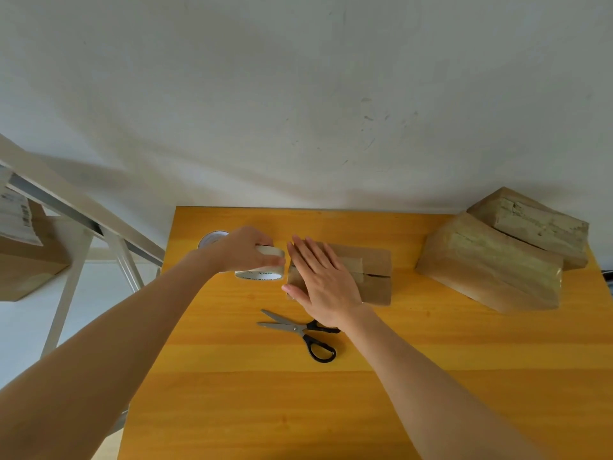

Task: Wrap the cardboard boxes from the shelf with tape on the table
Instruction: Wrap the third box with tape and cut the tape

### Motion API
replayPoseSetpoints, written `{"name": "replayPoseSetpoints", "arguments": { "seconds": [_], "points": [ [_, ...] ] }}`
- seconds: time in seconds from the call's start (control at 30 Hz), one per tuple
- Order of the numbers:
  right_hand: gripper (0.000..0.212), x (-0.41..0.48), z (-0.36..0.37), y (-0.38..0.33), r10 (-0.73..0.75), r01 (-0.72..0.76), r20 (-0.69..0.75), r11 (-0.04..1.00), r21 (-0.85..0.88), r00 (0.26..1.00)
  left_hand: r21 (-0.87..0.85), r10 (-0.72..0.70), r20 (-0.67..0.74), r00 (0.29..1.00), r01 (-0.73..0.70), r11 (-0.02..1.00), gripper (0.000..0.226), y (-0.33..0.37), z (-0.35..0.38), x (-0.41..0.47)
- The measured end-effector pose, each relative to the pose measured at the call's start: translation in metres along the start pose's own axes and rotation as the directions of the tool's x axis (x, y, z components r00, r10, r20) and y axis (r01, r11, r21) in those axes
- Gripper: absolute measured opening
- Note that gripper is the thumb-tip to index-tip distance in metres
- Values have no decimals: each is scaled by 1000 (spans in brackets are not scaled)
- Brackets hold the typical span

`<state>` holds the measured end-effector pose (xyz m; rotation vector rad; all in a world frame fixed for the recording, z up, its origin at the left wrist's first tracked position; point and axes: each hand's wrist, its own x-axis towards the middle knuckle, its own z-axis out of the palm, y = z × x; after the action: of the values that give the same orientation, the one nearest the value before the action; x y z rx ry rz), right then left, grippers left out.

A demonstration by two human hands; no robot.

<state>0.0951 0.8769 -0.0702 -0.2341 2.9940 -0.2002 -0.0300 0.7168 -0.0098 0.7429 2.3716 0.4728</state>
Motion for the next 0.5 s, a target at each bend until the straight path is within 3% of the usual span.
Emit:
{"name": "replayPoseSetpoints", "arguments": {
  "seconds": [0.37, 0.5],
  "points": [
    [76, 1, 1, 11, -29, 29, -8, 1000, 1, 1000, 0, 17, 9, 1000, -17, 1000, 40, -4, 0, 5],
    [76, -17, 3, 28, 81, -82, -25, 996, -27, 996, -7, 30, 2, 1000, -30, 1000, 40, -8, 3, 6]
  ]
}}
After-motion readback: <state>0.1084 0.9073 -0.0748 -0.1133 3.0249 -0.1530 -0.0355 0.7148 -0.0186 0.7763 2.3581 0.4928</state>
